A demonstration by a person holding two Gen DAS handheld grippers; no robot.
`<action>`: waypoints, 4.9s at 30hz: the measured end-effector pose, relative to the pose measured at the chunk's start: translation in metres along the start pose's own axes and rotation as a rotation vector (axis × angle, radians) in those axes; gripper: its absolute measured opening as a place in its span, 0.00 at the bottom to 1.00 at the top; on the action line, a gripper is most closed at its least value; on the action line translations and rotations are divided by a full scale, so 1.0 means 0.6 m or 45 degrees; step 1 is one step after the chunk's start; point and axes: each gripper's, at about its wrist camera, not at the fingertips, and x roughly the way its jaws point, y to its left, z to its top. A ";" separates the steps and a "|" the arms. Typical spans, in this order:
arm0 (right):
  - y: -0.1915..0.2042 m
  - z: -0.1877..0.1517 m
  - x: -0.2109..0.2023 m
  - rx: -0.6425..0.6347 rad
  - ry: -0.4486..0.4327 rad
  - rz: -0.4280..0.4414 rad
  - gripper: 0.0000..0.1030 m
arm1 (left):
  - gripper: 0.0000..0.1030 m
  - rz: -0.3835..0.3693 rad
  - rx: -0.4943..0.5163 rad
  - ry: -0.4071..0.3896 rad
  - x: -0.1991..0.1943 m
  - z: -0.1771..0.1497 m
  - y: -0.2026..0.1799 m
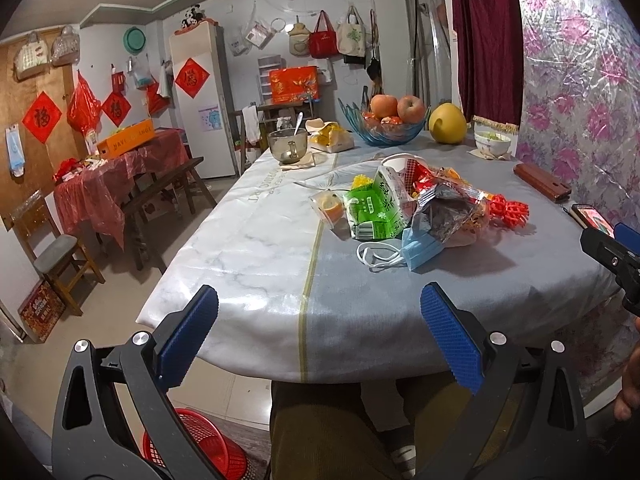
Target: Collect trash
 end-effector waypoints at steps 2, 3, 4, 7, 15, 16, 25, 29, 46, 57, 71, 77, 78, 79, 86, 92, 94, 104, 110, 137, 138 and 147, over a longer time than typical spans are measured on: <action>0.000 0.001 0.000 0.001 -0.001 0.001 0.95 | 0.94 -0.002 0.000 0.000 0.000 0.000 0.000; 0.000 0.000 0.000 0.001 0.000 0.003 0.95 | 0.94 -0.001 0.000 -0.001 0.000 0.000 0.000; 0.000 0.001 0.000 0.001 0.000 0.002 0.95 | 0.94 0.000 0.002 -0.002 0.000 0.000 0.000; 0.000 0.000 0.000 0.001 0.000 0.002 0.95 | 0.94 0.005 0.003 -0.005 0.000 -0.001 -0.002; 0.002 0.001 -0.001 0.001 0.000 0.006 0.95 | 0.94 0.005 -0.001 0.002 0.000 -0.005 -0.003; 0.001 0.001 -0.001 0.002 0.000 0.006 0.95 | 0.94 0.006 0.001 0.000 0.000 -0.004 -0.004; 0.003 0.000 0.000 0.004 0.002 0.007 0.95 | 0.94 0.004 0.000 0.002 0.000 -0.005 -0.003; 0.004 -0.002 -0.001 0.005 0.004 0.009 0.95 | 0.94 0.005 0.000 0.009 0.001 -0.005 -0.003; -0.001 -0.005 0.005 0.021 0.022 0.015 0.95 | 0.94 0.000 -0.017 0.046 0.015 -0.013 0.003; -0.021 -0.008 0.026 0.042 0.060 0.009 0.95 | 0.94 -0.008 -0.058 0.117 0.044 -0.010 0.020; -0.073 -0.018 0.135 0.005 0.200 -0.028 0.95 | 0.94 -0.173 -0.042 0.259 0.157 -0.007 -0.008; -0.069 -0.029 0.149 -0.076 0.173 -0.057 0.95 | 0.94 -0.391 -0.016 0.199 0.175 0.071 -0.078; -0.072 -0.029 0.149 -0.078 0.165 -0.056 0.95 | 0.94 -0.421 -0.009 0.190 0.178 0.082 -0.090; -0.075 -0.029 0.148 -0.075 0.161 -0.056 0.95 | 0.94 -0.443 0.006 0.178 0.183 0.095 -0.109; -0.105 -0.029 0.148 0.015 0.157 -0.001 0.95 | 0.91 -0.348 0.012 0.230 0.267 0.122 -0.143; -0.122 -0.030 0.160 0.046 0.150 0.004 0.95 | 0.48 -0.495 -0.127 0.178 0.249 0.119 -0.071; -0.129 -0.028 0.162 0.076 0.153 0.016 0.95 | 0.42 -0.508 -0.147 0.156 0.233 0.116 -0.048; -0.132 0.018 0.191 0.106 0.122 0.022 0.95 | 0.51 -0.488 -0.184 0.129 0.217 0.111 0.001; -0.116 0.057 0.196 0.170 0.080 0.172 0.95 | 0.84 -0.404 -0.192 0.052 0.187 0.109 0.028; -0.052 0.087 0.260 0.183 0.103 0.291 0.95 | 0.23 -0.395 -0.354 0.166 0.245 0.051 0.110; -0.045 0.086 0.260 0.166 0.105 0.303 0.95 | 0.23 -0.398 -0.373 0.163 0.238 0.049 0.119; 0.078 0.059 0.261 -0.067 0.133 0.425 0.85 | 0.23 -0.151 -0.567 0.095 0.139 -0.018 0.275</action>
